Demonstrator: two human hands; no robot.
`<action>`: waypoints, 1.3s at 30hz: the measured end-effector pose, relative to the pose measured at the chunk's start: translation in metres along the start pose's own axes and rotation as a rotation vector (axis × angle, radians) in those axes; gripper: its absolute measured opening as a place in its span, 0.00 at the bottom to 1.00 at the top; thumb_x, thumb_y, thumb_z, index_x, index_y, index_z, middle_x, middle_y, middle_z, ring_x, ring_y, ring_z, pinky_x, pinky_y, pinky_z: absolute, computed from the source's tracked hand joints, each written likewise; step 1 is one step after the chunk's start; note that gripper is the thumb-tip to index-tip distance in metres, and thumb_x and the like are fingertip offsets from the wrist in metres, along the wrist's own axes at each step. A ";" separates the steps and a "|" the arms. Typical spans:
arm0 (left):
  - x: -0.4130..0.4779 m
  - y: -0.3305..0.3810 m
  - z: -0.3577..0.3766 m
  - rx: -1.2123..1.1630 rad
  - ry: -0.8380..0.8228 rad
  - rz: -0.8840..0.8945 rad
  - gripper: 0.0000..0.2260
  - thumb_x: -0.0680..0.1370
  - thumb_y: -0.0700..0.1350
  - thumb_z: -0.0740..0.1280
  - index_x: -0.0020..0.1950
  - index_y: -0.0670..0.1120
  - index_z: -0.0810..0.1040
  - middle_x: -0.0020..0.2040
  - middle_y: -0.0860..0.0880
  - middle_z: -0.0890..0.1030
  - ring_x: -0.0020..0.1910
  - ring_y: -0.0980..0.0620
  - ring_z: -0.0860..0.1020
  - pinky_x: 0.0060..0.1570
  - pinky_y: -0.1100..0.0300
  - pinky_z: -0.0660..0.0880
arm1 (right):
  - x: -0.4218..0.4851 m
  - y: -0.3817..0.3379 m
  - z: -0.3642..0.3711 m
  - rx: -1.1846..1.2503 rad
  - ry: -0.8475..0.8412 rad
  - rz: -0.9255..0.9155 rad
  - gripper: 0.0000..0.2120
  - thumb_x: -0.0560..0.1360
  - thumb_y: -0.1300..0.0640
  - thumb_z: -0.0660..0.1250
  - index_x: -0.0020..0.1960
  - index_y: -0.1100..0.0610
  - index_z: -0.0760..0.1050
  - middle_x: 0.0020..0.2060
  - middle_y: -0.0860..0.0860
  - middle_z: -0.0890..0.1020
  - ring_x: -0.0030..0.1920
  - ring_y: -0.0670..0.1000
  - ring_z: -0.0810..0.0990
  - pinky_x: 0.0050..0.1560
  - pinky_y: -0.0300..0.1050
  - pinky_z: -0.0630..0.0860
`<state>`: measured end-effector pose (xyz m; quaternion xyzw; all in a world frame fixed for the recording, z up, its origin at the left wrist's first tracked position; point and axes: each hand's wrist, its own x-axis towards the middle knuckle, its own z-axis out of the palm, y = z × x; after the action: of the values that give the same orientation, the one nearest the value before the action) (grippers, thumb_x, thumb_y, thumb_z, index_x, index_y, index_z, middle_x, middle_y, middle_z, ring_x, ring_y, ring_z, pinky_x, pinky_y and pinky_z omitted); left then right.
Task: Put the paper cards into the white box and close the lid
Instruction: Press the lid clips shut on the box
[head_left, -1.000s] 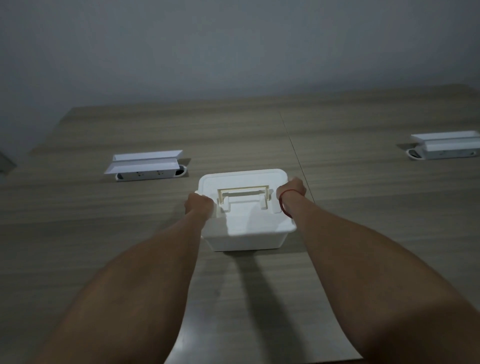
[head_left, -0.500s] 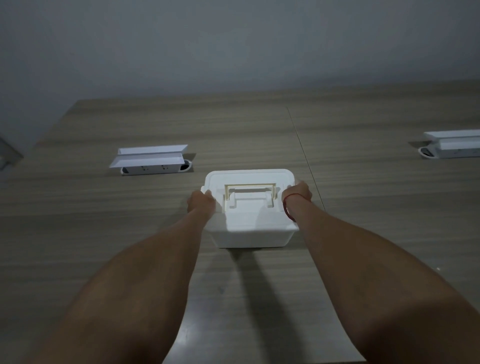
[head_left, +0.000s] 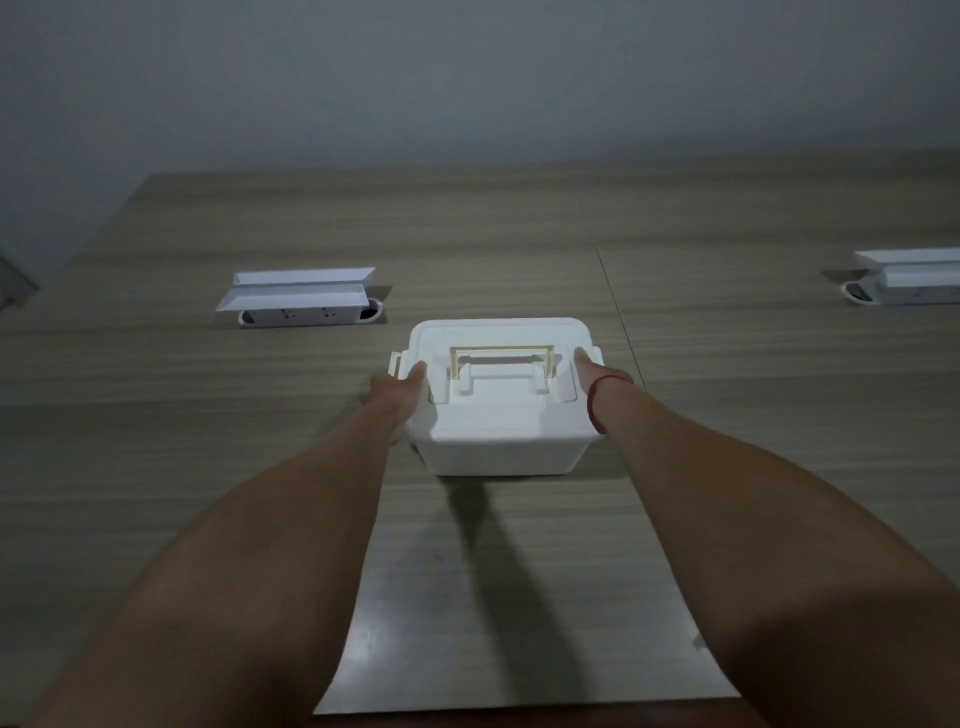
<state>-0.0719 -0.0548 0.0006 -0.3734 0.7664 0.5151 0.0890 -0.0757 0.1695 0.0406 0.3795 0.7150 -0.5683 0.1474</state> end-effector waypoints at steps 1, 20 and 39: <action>-0.002 0.001 0.001 0.046 0.064 0.035 0.35 0.74 0.61 0.64 0.72 0.40 0.66 0.70 0.39 0.69 0.66 0.37 0.72 0.66 0.44 0.72 | 0.004 0.002 -0.003 0.022 -0.037 0.017 0.39 0.69 0.37 0.67 0.71 0.60 0.66 0.66 0.55 0.75 0.65 0.58 0.75 0.67 0.50 0.70; -0.019 -0.008 0.013 -0.041 0.249 0.360 0.13 0.79 0.44 0.62 0.48 0.35 0.80 0.47 0.33 0.82 0.50 0.37 0.80 0.49 0.52 0.74 | 0.011 0.021 -0.016 0.084 -0.314 0.091 0.31 0.68 0.34 0.67 0.65 0.51 0.73 0.45 0.50 0.80 0.50 0.53 0.77 0.47 0.44 0.71; -0.022 -0.002 0.020 0.054 0.300 0.293 0.18 0.81 0.47 0.55 0.60 0.38 0.78 0.60 0.36 0.79 0.61 0.37 0.76 0.59 0.51 0.71 | 0.006 0.020 0.011 -0.114 0.314 -0.315 0.16 0.77 0.51 0.64 0.57 0.63 0.78 0.57 0.61 0.81 0.58 0.62 0.79 0.55 0.51 0.75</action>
<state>-0.0597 -0.0279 0.0013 -0.3279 0.8306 0.4406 -0.0920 -0.0681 0.1631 0.0192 0.3378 0.8106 -0.4772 -0.0350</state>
